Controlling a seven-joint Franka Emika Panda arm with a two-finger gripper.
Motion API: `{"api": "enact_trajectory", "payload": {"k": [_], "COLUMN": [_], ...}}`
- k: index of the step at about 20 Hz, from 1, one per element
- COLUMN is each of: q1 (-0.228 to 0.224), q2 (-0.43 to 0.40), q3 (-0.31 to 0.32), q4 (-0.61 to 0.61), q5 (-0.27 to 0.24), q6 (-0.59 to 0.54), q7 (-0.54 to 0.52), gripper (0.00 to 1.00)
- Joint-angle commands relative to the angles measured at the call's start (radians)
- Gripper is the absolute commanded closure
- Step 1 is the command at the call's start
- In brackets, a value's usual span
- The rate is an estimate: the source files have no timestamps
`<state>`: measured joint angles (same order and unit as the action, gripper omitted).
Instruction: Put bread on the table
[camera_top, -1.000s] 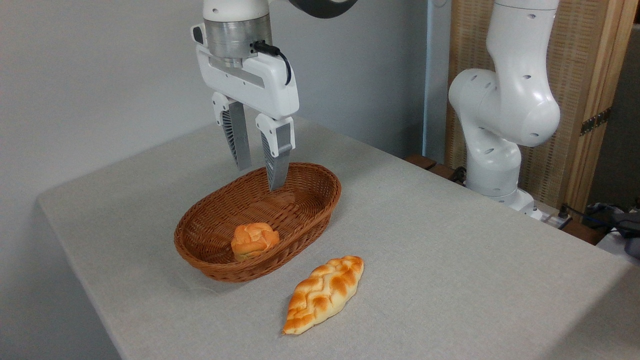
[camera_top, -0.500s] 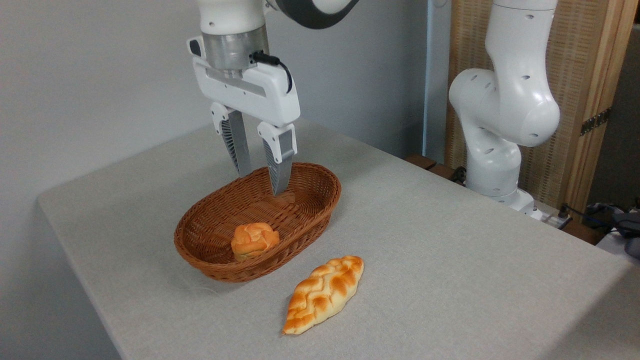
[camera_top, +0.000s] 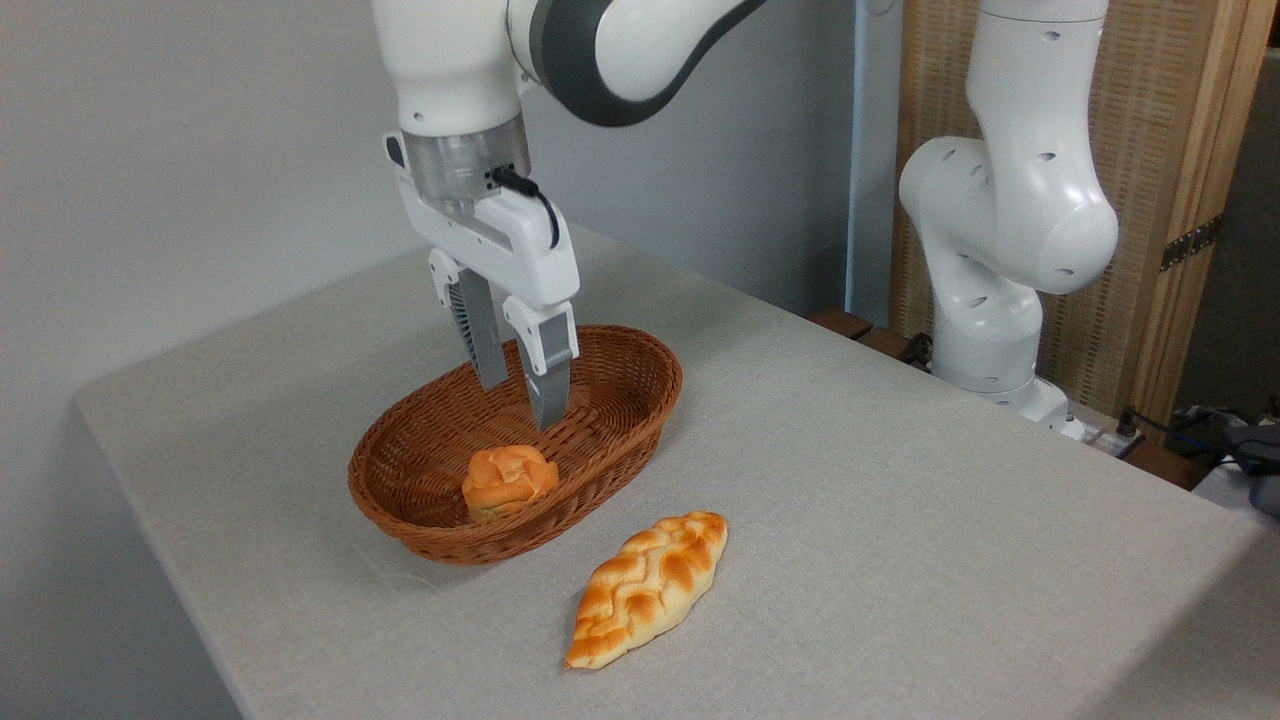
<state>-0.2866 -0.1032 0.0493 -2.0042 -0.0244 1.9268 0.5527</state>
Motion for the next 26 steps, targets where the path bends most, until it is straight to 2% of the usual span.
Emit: {"api": "enact_trajectory", "payload": {"k": [1, 4, 16, 20, 24, 26], "q1": [-0.014, -0.028, -0.026, -0.028, -0.031, -0.032], "q2": [0.022, 0.048, 0.125, 0.148, 0.162, 0.162], "q3": [0.004, 0.004, 0.006, 0.004, 0.004, 0.004], "q4": [-0.011, -0.013, -0.013, -0.013, -0.013, -0.011], "q5": [-0.003, -0.003, 0.014, 0.066, 0.072, 0.076], "q6": [0.046, 0.084, 0.161, 0.164, 0.170, 0.170], "q7": [0.019, 0.019, 0.021, 0.021, 0.021, 0.021], "gripper": [0.00, 0.00, 0.00, 0.00, 0.01, 0.13]}}
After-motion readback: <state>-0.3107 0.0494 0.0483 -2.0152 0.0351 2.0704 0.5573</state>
